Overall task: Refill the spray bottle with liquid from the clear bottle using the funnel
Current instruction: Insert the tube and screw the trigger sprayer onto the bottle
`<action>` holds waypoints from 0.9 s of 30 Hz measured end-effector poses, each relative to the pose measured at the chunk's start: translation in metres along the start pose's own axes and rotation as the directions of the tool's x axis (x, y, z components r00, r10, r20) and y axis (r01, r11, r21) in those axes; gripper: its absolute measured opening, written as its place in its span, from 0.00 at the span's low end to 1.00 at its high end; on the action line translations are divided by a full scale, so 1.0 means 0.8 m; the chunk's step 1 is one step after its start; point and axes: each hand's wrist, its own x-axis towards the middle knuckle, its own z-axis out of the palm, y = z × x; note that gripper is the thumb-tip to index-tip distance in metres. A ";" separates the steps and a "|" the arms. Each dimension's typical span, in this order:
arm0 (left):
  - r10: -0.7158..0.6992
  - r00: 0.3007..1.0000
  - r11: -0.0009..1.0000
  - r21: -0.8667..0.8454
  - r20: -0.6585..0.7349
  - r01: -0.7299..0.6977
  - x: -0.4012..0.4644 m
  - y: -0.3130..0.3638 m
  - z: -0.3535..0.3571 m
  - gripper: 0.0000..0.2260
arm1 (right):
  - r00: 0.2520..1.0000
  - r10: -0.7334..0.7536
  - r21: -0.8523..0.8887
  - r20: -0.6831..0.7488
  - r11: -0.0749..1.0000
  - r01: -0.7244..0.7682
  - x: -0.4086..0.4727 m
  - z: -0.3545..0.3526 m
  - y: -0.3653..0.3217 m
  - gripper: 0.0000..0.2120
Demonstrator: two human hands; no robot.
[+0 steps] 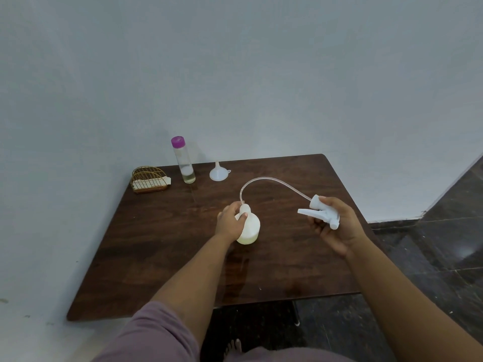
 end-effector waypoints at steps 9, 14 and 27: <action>0.010 0.999 1.000 -0.030 0.034 -0.009 0.000 0.000 -0.004 0.18 | 0.997 0.056 -0.009 -0.053 0.998 -0.056 0.023 -0.014 0.018 0.05; 0.021 0.998 0.999 -0.031 0.054 -0.020 -0.001 0.000 -0.006 0.19 | 0.990 0.006 -0.249 -0.138 0.968 -0.040 0.051 -0.028 0.038 0.07; 0.093 0.993 0.984 0.143 0.073 -0.103 0.004 0.007 -0.024 0.33 | 0.828 -0.503 -0.957 0.247 0.009 0.291 0.066 0.037 0.043 0.22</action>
